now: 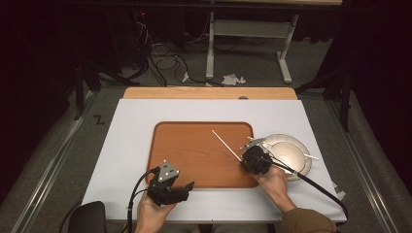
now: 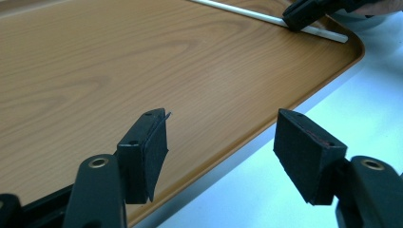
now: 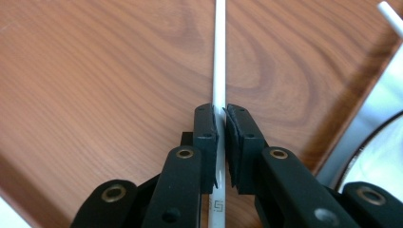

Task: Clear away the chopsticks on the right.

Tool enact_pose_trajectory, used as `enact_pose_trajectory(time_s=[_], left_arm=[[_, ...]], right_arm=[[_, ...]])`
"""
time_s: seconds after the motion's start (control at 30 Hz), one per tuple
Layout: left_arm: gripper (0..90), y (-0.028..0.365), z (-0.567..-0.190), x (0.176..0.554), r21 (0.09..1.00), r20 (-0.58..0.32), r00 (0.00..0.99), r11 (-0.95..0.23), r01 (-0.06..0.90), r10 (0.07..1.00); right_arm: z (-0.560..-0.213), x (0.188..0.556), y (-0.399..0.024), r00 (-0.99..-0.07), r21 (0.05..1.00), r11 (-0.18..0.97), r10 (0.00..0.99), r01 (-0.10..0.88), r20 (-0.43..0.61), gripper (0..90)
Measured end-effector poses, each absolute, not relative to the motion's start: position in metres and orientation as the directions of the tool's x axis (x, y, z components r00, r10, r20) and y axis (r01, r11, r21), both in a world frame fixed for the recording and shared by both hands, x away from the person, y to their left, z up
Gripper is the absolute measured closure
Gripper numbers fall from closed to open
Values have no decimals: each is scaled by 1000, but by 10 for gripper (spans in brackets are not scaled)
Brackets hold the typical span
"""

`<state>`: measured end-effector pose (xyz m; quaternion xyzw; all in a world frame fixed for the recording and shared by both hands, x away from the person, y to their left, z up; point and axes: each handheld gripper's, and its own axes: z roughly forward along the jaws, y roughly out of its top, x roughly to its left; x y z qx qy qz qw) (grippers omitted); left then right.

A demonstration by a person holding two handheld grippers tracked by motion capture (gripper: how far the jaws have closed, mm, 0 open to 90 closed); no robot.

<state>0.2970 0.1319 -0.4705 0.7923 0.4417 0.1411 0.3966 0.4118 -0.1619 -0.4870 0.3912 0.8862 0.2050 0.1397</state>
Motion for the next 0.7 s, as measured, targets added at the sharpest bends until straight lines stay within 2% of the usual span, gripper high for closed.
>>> enact_pose_trajectory(time_s=[0.3, 0.43, 0.7], left_arm=[[358, 132, -470, 298, 753, -127, 572, -297, 587, 810], [358, 131, -471, 298, 751, -125, 576, -302, 587, 808], [358, 129, -472, 300, 747, -128, 586, -311, 588, 800]], right_arm=[[-488, 412, -162, -633, 483, 592, 768, 645, -97, 834], [-486, 411, -163, -631, 475, 593, 769, 650, -96, 783], [-474, 404, -167, -642, 534, 575, 763, 620, -76, 728]])
